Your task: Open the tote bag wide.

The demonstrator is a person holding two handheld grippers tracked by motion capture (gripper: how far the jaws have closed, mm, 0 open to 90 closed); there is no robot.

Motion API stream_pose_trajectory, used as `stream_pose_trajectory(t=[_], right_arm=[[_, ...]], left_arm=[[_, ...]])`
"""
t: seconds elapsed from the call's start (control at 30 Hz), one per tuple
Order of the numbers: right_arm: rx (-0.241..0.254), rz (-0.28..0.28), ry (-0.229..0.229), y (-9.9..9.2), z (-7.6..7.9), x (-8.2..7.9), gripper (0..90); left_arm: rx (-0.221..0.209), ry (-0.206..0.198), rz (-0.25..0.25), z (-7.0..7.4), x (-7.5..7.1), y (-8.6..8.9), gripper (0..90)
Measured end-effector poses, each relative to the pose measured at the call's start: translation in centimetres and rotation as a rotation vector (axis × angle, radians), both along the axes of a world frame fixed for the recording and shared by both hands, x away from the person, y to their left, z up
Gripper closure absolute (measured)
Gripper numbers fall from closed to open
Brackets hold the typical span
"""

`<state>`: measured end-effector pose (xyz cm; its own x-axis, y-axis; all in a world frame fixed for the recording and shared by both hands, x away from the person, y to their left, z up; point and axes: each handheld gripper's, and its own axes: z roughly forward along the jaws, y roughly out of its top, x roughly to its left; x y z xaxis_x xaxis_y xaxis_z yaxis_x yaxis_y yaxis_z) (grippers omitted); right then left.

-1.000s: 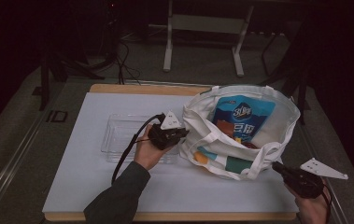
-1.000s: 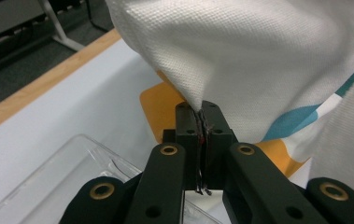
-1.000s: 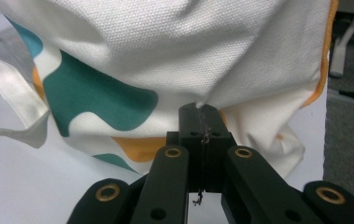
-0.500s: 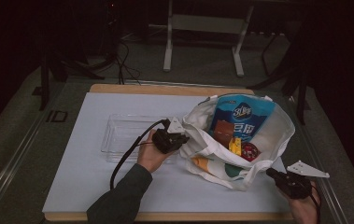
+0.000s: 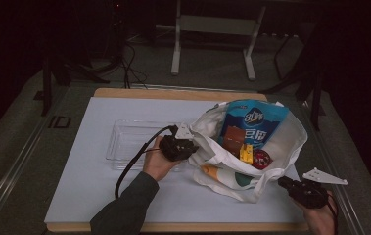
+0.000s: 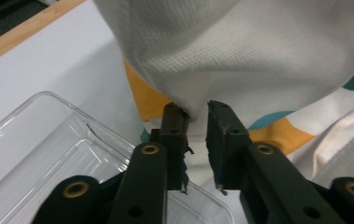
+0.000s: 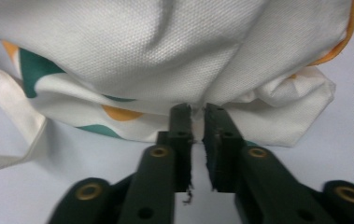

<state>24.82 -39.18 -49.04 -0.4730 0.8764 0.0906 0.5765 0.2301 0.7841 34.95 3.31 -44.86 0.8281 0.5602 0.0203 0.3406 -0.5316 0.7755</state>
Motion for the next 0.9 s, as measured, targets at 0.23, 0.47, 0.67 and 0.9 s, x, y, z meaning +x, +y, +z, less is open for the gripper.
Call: stream_pose_trajectory(t=[0.23, 0.47, 0.67, 0.9], right_arm=[[0.001, 0.01, -0.023, -0.7, 1.4, -0.8, 71.8], [0.035, 0.022, -0.096, -0.6, 3.6, -1.2, 62.3], [0.084, 0.036, -0.114, 0.0, 4.8, -0.4, 63.1], [0.087, 0.019, -0.093, 0.4, 4.8, 0.5, 85.7]], left_arm=[[-0.024, -0.015, -0.003, 0.9, -0.3, 1.4, 68.4], [-0.085, -0.051, 0.003, 2.2, -0.6, 2.6, 61.1], [-0.151, -0.037, 0.002, 2.6, 0.0, 2.8, 60.7], [-0.172, -0.023, 0.016, 2.3, 0.6, 2.0, 81.4]])
